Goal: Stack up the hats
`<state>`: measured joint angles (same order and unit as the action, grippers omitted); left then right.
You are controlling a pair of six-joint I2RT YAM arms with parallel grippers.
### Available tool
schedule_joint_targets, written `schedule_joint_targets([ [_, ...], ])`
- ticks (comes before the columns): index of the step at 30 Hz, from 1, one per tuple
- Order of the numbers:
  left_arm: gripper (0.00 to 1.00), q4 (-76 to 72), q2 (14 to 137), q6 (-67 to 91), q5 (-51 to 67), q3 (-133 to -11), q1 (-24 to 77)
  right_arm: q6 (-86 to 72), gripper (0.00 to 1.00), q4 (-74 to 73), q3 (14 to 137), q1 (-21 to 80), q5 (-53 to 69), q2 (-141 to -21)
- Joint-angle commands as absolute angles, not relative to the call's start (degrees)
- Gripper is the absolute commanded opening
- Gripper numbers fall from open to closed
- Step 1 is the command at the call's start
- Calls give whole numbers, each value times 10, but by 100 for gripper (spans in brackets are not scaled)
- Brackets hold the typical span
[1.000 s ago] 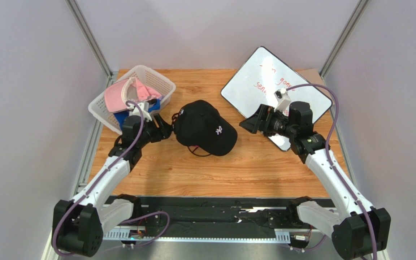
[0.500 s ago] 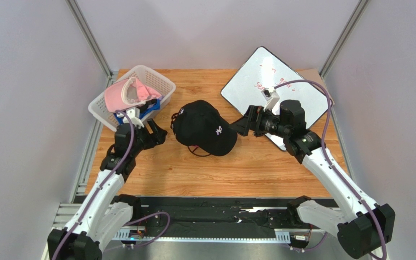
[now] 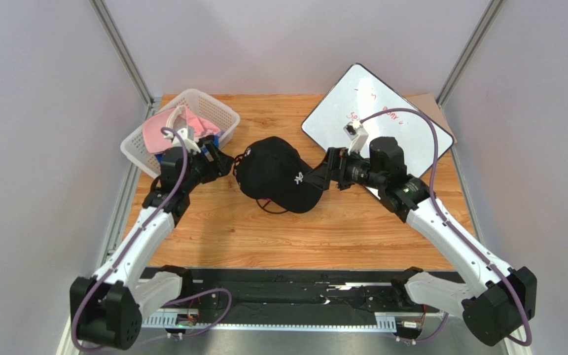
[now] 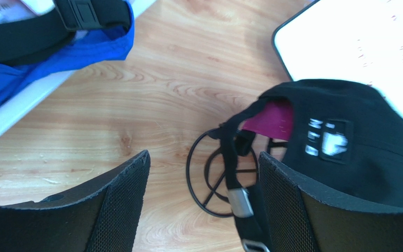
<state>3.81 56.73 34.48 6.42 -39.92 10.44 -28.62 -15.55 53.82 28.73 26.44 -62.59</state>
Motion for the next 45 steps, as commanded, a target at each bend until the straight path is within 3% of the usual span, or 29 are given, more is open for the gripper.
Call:
schedule_joint_targets([
  [1,79,-25,626,348,94,-425,102,-277,89,-132,542,291,252,-614],
  [13,70,-48,703,330,116,-425,102,-280,89,-134,532,290,249,-608],
  [22,70,-57,715,329,121,-410,102,-280,89,-139,531,291,247,-597],
  [30,84,43,618,316,28,-437,102,-270,89,-147,531,290,248,-586],
  [31,96,57,607,310,8,-443,101,-269,89,-147,531,291,250,-585],
  [33,100,89,578,309,-26,-445,88,-265,89,-147,529,291,249,-579],
  [41,100,120,534,284,-100,-456,55,-255,90,-150,521,289,248,-567],
  [45,94,94,540,210,-163,-456,55,-252,90,-150,516,287,250,-566],
])
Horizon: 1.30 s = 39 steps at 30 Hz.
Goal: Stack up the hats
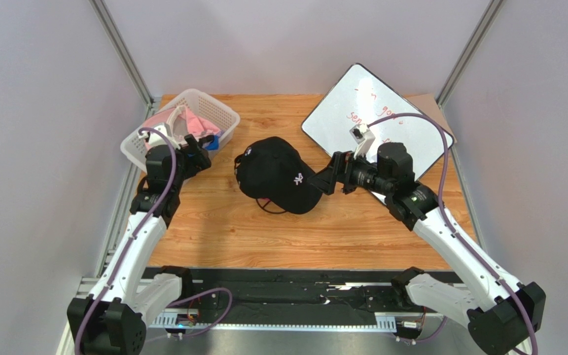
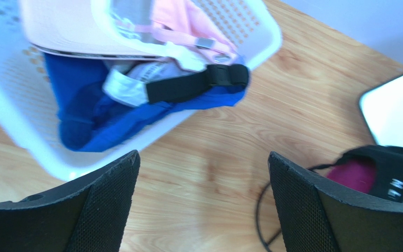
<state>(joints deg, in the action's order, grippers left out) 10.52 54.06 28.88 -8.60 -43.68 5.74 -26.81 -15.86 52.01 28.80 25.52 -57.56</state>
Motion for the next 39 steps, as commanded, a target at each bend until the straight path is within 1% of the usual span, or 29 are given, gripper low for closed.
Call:
schedule_joint_targets([
  [1,91,72,542,196,-168,-448,55,-251,90,-149,513,286,252,-565],
  [2,89,63,550,181,-170,-447,55,-251,90,-149,512,285,253,-566],
  [5,87,37,583,118,-178,-453,55,-254,90,-148,510,280,263,-568],
  [8,86,22,629,74,-148,-475,56,-257,90,-145,506,279,267,-568],
  [12,85,4,671,34,-124,-499,56,-258,90,-146,500,273,272,-563],
  [17,85,-33,709,4,-126,-516,55,-264,90,-146,489,268,276,-553],
  [19,82,-29,735,1,-119,-531,55,-265,90,-146,487,266,278,-552],
  [22,81,-16,762,-19,-107,-550,55,-267,90,-146,486,265,282,-550],
  [28,81,20,787,-24,-84,-573,55,-271,90,-148,485,263,279,-545],
  [36,80,47,836,-28,-112,-607,55,-273,90,-149,482,261,279,-536],
  [37,76,50,845,-28,-121,-610,55,-273,90,-149,482,260,279,-534],
  [39,73,66,855,-28,-127,-619,55,-275,90,-149,479,261,278,-533],
])
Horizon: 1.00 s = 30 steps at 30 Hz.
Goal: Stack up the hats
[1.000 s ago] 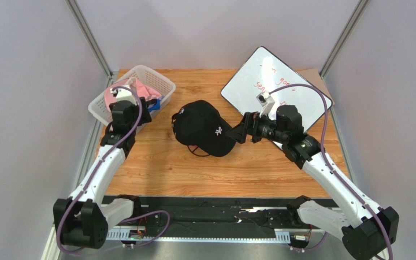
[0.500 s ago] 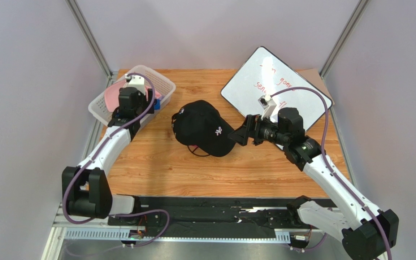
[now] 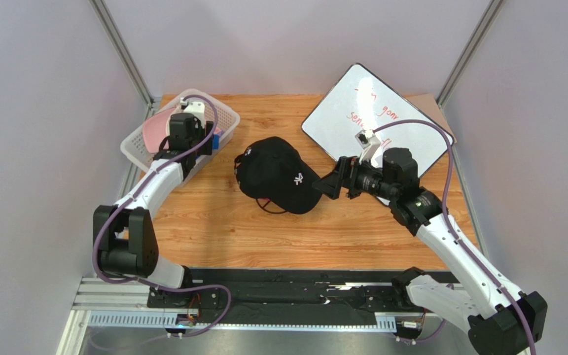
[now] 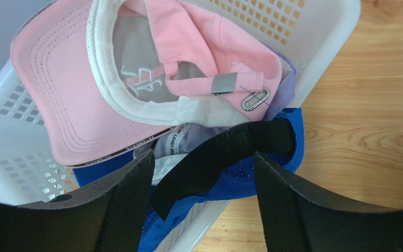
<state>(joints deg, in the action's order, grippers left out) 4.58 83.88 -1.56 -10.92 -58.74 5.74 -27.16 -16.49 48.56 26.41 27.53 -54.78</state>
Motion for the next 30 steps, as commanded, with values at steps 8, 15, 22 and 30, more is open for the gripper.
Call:
schedule_joint_targets([
  [8,73,77,850,-26,-79,-599,55,-277,90,-150,472,258,278,-528],
  [15,67,71,878,-27,-83,-622,54,-276,90,-153,469,256,273,-522],
  [22,6,65,909,-18,-79,-654,49,-280,90,-155,467,256,272,-516],
  [30,0,13,789,31,-114,-609,49,-275,90,-163,465,255,266,-504],
])
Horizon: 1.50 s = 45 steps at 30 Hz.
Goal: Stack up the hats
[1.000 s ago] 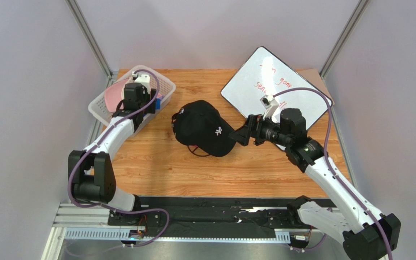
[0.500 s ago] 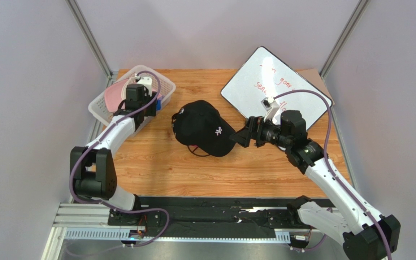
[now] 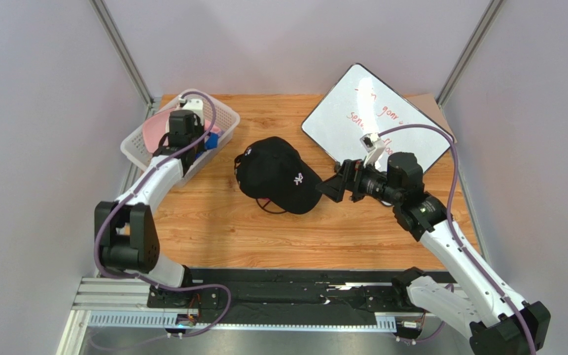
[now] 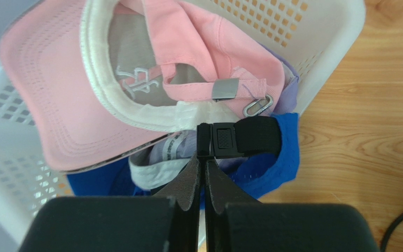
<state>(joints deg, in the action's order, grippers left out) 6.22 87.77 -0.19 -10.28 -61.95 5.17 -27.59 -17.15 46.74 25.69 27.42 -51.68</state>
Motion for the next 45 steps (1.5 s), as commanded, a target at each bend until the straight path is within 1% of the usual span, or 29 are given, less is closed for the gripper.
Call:
schedule_joint_targets([
  [1,0,15,777,33,-113,-605,49,-275,90,-163,466,255,267,-504],
  [9,0,76,682,78,-123,-634,50,-274,90,-161,465,255,271,-504],
  [13,0,123,641,91,-120,-687,50,-279,90,-151,467,255,281,-507],
  [17,0,147,598,91,-140,-727,50,-276,90,-151,482,255,293,-510],
  [20,0,177,590,86,-142,-767,50,-275,90,-149,489,255,302,-513],
  [23,0,215,589,95,-121,-809,50,-276,90,-144,489,255,310,-518],
  [29,0,252,562,135,-16,-863,50,-269,90,-98,490,255,372,-521],
  [31,0,278,562,148,32,-903,50,-271,90,-84,500,256,398,-527],
  [36,0,281,570,209,167,-968,50,-289,90,31,499,286,439,-540],
  [38,0,284,577,236,194,-988,50,-289,90,75,500,308,446,-548],
  [42,0,284,587,278,258,-1037,51,-233,90,95,518,354,429,-564],
  [45,0,284,589,306,275,-1059,52,-177,90,83,532,401,372,-570],
])
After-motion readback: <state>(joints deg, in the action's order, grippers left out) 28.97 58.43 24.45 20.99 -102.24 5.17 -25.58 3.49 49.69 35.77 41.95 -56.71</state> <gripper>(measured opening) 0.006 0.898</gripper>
